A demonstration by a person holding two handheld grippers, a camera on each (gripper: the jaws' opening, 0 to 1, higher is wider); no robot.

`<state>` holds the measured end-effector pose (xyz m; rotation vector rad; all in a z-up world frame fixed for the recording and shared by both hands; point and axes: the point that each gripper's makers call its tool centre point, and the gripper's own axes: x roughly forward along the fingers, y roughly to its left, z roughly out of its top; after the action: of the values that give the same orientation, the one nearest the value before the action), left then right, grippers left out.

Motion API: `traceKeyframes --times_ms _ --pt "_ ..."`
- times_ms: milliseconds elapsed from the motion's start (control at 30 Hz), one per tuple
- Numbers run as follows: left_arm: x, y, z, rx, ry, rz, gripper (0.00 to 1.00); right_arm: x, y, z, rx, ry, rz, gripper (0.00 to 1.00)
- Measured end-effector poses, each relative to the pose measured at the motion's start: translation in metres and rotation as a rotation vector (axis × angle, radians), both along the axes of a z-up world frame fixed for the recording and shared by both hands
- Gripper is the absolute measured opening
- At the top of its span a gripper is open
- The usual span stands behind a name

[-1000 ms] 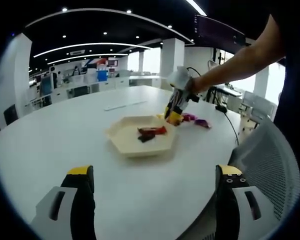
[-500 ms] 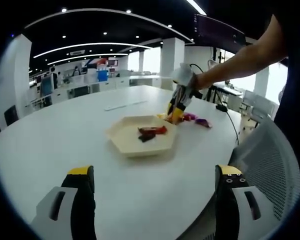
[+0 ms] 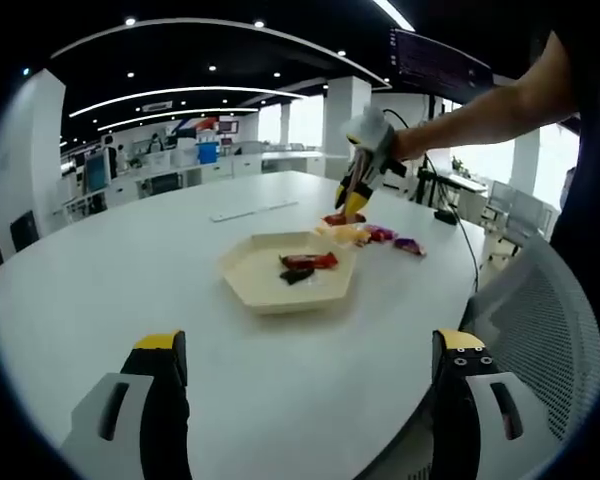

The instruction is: Place the target food into the container with the food tongs after gripping and lifting it, then release it inside without dropping or visibly crushing the food.

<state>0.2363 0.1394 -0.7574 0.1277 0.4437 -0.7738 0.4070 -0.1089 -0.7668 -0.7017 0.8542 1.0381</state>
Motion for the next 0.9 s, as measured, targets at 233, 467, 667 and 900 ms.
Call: traceKeyframes --times_ms 233,467,667,900 --pt "0.001 0.000 0.005 0.001 -0.026 0.002 0.99 0.006 0.000 0.013 -0.004 -0.008 -0.012 0.22" --pt "0.001 0.001 0.006 -0.002 -0.029 0.005 0.99 0.007 0.000 0.017 -0.012 -0.012 -0.013 0.22" --pt "0.000 0.000 0.006 -0.006 -0.025 0.002 0.99 0.006 0.002 0.020 -0.010 -0.014 -0.017 0.22" --pt "0.000 0.000 0.006 -0.009 -0.026 0.004 0.99 0.006 0.008 0.022 -0.007 -0.018 -0.017 0.22"
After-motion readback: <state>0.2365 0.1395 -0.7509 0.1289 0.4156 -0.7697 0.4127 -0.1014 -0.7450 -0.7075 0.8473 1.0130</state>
